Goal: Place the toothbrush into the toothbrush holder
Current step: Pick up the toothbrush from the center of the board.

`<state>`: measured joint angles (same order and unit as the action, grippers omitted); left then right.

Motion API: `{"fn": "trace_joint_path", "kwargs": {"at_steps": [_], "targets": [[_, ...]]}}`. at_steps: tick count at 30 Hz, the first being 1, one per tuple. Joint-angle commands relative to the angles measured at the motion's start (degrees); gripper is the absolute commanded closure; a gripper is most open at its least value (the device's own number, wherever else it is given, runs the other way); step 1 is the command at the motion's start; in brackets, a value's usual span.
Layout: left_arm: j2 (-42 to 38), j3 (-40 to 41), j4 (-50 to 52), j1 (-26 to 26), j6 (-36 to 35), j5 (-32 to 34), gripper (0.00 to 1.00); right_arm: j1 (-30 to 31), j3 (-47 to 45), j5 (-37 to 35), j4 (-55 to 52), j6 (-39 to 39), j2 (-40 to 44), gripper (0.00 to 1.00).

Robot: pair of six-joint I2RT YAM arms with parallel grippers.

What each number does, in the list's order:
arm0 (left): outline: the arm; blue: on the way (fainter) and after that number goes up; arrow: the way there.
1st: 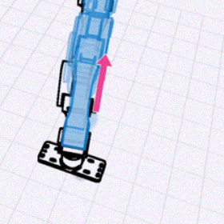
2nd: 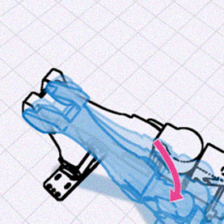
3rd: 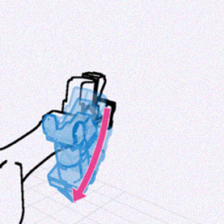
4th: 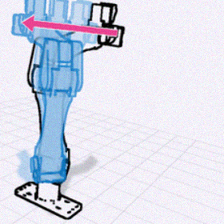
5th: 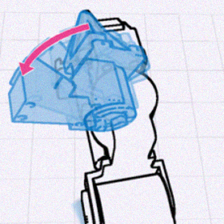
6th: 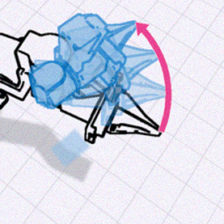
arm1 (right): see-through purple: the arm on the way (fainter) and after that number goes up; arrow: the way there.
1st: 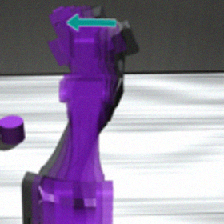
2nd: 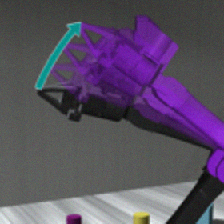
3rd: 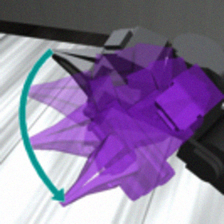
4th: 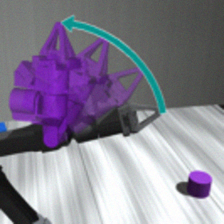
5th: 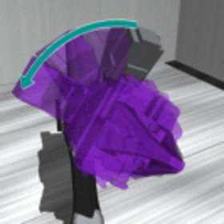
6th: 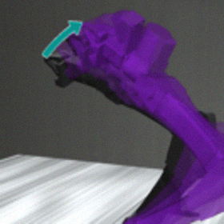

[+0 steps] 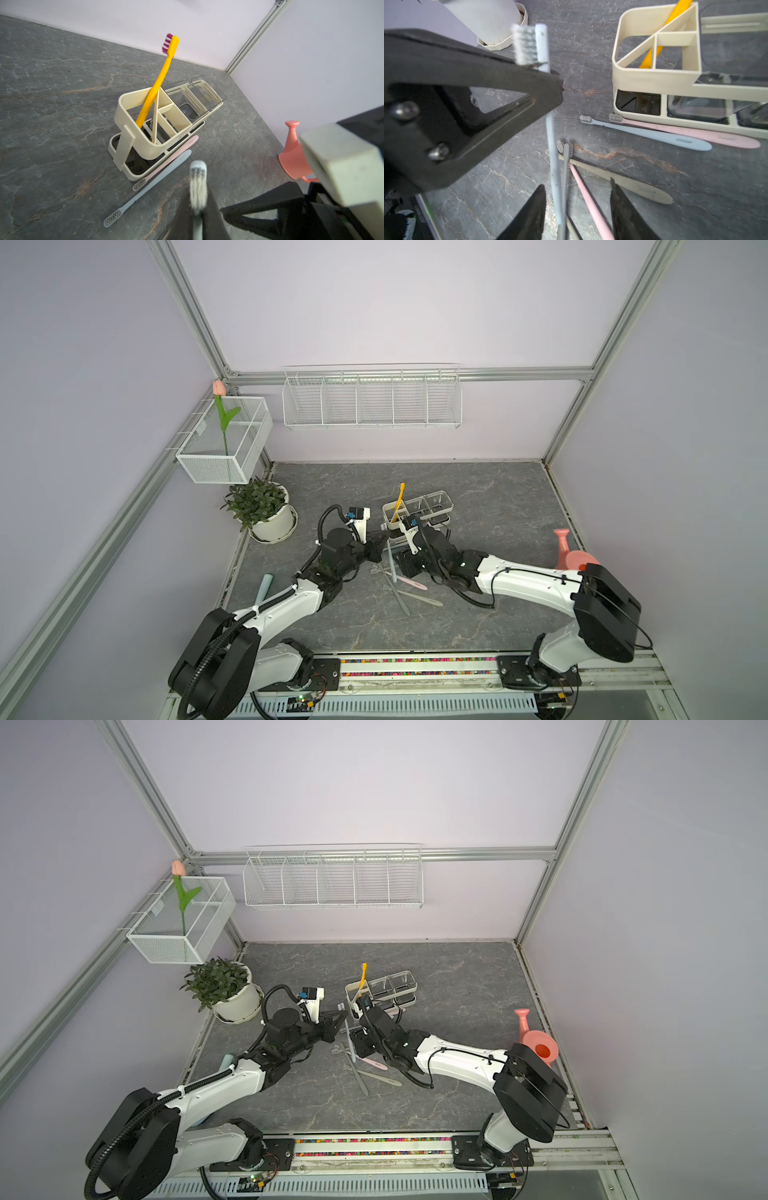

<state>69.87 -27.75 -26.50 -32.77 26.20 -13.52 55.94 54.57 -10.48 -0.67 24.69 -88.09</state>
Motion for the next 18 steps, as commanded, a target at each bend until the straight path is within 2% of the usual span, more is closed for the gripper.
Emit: {"fn": "trace_joint_path", "kwargs": {"at_steps": [1,3,9,18], "targets": [[-1.6,0.6,0.4,0.1,-0.7,0.8,0.95,-0.5,-1.4,-3.6,-2.7,0.1,2.9,0.43],[-2.0,0.5,0.9,0.2,-0.4,1.0,1.0,-0.7,-1.8,-4.4,-3.8,0.2,4.0,0.36],[-1.8,0.0,1.6,0.1,-0.2,0.0,1.0,-1.2,-8.0,-6.2,-2.4,0.5,10.6,0.16],[-2.8,-0.4,2.9,0.1,-1.5,0.3,1.0,-4.7,-14.6,-9.2,-8.9,2.2,21.3,0.06]]}}
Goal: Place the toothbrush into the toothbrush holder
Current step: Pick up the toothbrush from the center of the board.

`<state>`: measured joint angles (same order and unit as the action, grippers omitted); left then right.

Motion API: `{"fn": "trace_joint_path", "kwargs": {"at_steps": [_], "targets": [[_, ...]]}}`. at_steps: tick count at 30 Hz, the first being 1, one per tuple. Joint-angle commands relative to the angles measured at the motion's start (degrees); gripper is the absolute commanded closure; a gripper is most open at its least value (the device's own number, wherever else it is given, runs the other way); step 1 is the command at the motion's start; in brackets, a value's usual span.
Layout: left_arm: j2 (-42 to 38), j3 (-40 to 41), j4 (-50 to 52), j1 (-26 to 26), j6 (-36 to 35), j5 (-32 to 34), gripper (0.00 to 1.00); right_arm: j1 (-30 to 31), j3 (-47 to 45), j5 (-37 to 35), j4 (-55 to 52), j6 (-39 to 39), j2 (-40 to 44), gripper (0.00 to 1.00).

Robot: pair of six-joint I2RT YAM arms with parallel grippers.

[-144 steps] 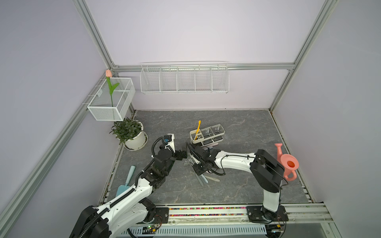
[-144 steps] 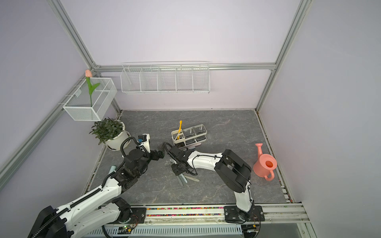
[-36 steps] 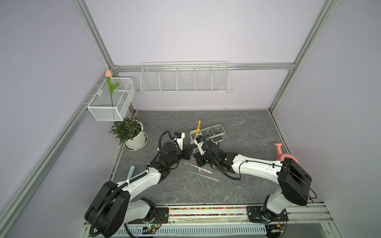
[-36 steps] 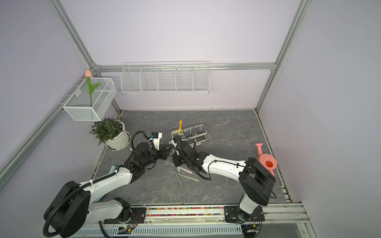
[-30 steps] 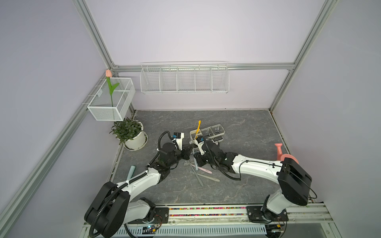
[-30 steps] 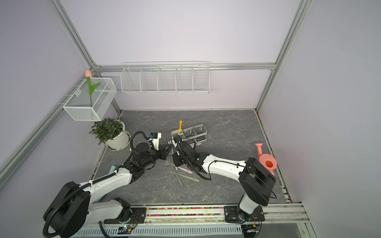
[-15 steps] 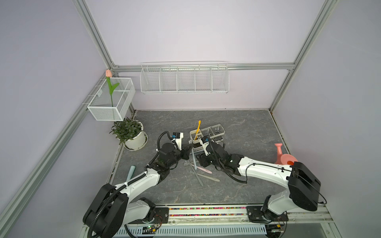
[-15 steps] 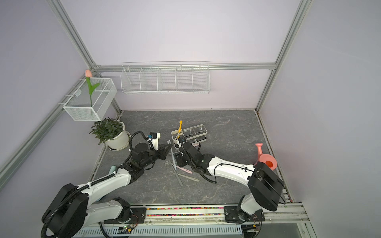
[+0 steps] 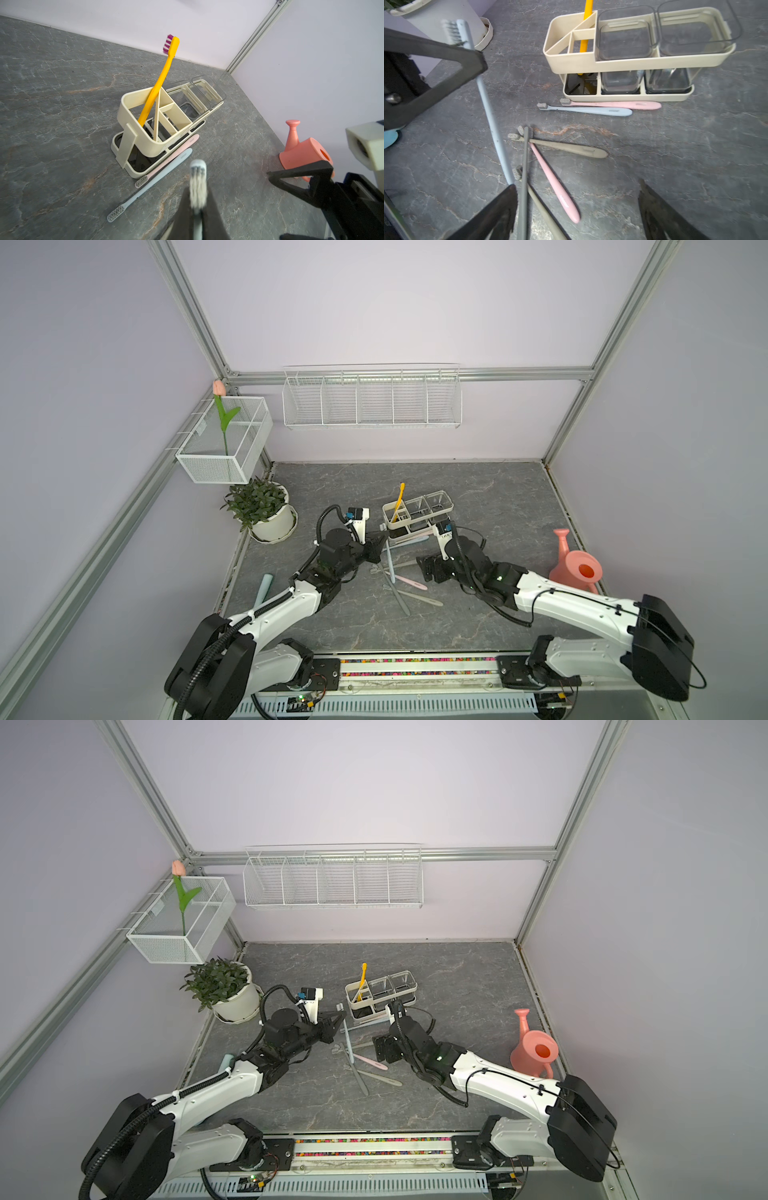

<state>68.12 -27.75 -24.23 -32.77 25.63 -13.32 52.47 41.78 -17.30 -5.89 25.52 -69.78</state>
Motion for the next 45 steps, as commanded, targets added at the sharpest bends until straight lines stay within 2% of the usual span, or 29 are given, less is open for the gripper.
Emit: {"fn": "trace_joint_path", "kwargs": {"at_steps": [1,5,12,21,27,34,40,45], "targets": [[-1.2,-0.4,0.9,0.2,-1.1,0.3,1.0,-1.8,-2.5,-3.0,-4.7,1.5,4.3,0.06],[-1.6,-0.6,1.9,0.2,-1.8,1.1,1.0,-4.0,-5.5,-5.8,-8.0,2.4,9.6,0.0],[-3.3,-1.7,4.4,0.2,-3.6,2.4,1.0,-7.0,-9.3,-7.8,-10.4,2.5,15.9,0.11],[-8.3,-3.4,9.6,0.1,-4.7,6.2,1.0,-11.1,-12.5,-5.7,-8.1,1.4,16.2,0.11],[-11.0,-4.4,13.6,0.1,-2.6,10.7,1.0,-12.2,-14.7,-4.4,-6.8,1.5,13.9,0.11],[-10.2,-7.4,14.5,0.2,-2.4,12.4,1.0,-12.4,-18.1,-2.6,-5.4,0.2,17.4,0.11],[-10.3,-13.8,20.2,0.1,-3.7,13.6,1.0,-12.9,-20.3,-2.8,-5.2,-0.6,21.6,0.11],[-8.8,-15.2,15.9,0.2,-5.1,14.1,1.0,-13.3,-20.2,-2.1,-4.6,-2.8,21.6,0.11]]}}
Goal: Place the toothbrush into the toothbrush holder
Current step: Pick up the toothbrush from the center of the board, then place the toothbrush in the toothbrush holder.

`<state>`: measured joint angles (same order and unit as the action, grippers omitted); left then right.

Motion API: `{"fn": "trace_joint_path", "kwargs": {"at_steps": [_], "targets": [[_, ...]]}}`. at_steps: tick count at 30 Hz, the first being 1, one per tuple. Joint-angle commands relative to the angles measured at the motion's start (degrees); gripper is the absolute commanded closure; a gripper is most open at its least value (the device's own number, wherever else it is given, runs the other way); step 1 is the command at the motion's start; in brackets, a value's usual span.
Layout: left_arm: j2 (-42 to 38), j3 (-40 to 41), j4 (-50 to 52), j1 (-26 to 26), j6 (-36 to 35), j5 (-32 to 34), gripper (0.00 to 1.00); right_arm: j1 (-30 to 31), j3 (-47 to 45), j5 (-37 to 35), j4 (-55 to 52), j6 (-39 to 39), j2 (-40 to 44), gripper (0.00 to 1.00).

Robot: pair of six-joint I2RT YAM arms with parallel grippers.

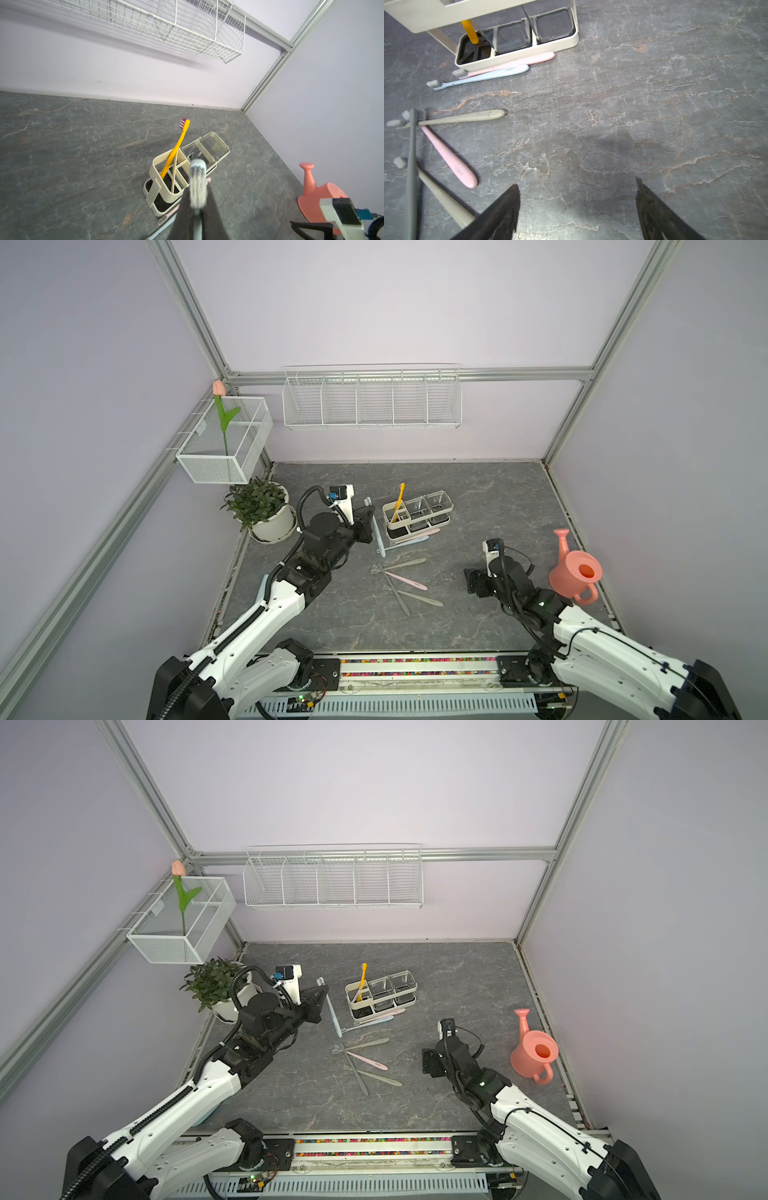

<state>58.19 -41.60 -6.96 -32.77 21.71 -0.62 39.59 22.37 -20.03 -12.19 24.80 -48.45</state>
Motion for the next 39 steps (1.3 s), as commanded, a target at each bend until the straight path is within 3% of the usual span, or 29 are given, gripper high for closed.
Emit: {"fn": "trace_joint_path", "kwargs": {"at_steps": [1,9,18,27,39], "targets": [[1.7,-1.8,-2.5,0.1,-1.6,1.8,1.0,-0.5,-0.7,0.3,1.6,-2.5,0.1,0.11],[8.0,-13.4,4.1,0.2,-8.6,2.0,1.0,-1.0,-1.0,-0.6,3.5,-6.6,1.5,0.11],[16.6,-16.5,-2.8,0.1,-14.1,3.8,1.0,-3.3,-5.2,-2.4,8.1,-5.1,4.0,0.11],[26.9,-21.9,-9.4,0.2,-16.9,2.4,1.0,-4.3,-4.0,-0.5,8.8,-4.7,-0.4,0.11],[32.6,-25.7,-13.2,0.1,-26.2,0.8,1.0,-4.4,-3.0,-0.7,8.7,-4.9,-3.1,0.11]]}}
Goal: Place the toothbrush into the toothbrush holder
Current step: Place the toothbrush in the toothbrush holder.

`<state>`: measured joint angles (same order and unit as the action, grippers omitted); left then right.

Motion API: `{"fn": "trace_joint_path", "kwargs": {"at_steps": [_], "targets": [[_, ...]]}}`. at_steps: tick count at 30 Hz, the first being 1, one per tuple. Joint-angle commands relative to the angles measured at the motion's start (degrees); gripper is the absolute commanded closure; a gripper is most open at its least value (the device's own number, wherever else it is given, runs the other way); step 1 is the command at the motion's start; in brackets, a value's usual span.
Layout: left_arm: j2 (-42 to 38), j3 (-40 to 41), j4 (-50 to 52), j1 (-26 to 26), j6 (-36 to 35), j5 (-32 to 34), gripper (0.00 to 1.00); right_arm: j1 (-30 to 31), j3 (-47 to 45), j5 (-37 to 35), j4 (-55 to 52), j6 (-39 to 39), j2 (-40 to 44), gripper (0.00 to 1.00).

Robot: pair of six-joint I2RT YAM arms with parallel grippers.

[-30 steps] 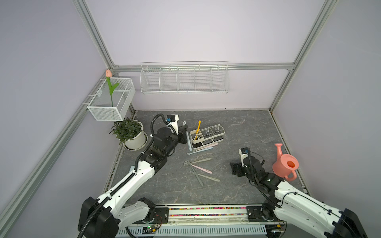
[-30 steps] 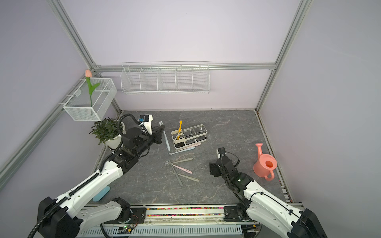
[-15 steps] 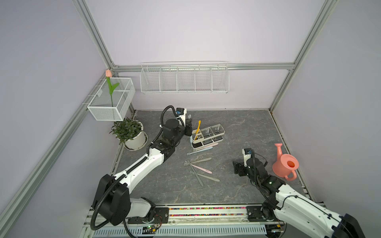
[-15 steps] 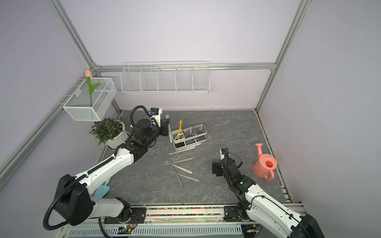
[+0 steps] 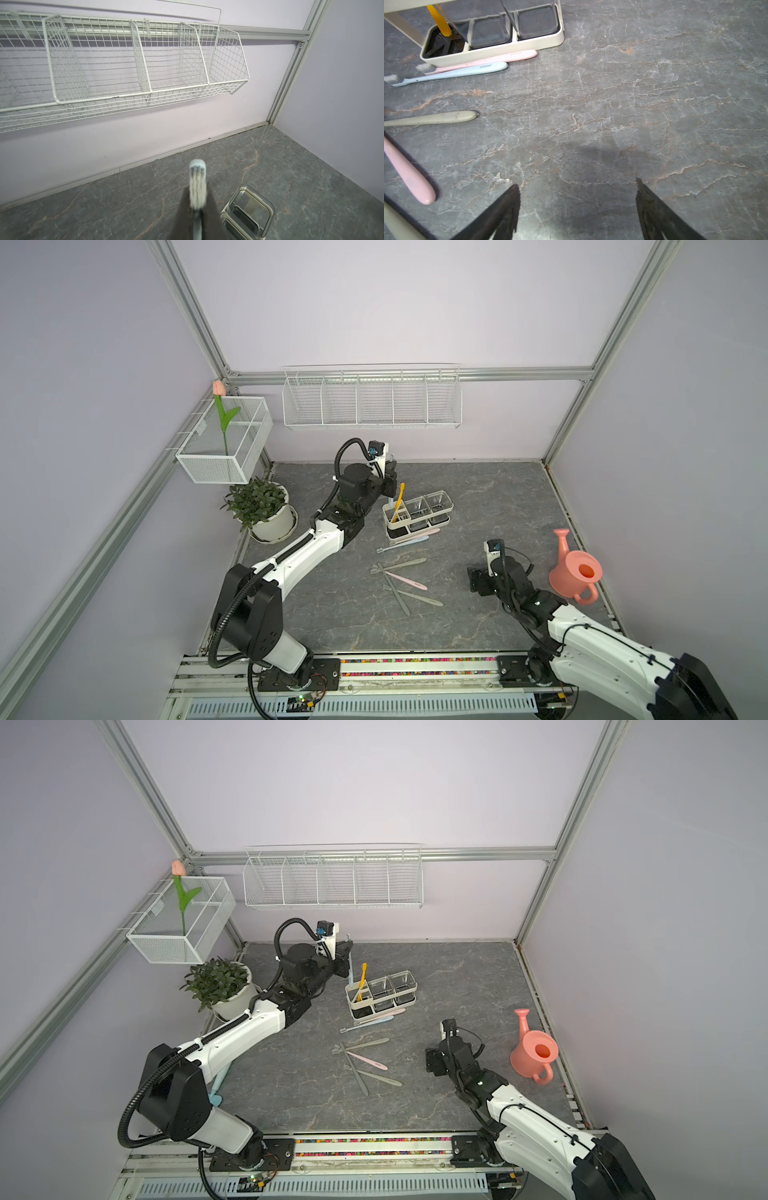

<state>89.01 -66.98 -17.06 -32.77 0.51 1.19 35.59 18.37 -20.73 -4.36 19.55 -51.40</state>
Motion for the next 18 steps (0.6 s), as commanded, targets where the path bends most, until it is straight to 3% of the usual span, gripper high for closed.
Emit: {"fn": "trace_joint_path", "kwargs": {"at_steps": [1,5,18], "targets": [[2.2,0.1,-4.3,0.1,-6.1,-1.0,1.0,-0.4,1.0,-0.1,0.8,0.4,0.0,0.11],[3.1,2.8,-10.4,-0.9,-10.0,1.2,1.0,-0.4,0.9,-0.2,1.0,0.3,-0.3,0.11],[6.7,6.9,-19.1,-1.0,-6.9,0.7,1.0,-0.4,1.6,-1.1,0.8,0.2,-1.7,0.11]]}}
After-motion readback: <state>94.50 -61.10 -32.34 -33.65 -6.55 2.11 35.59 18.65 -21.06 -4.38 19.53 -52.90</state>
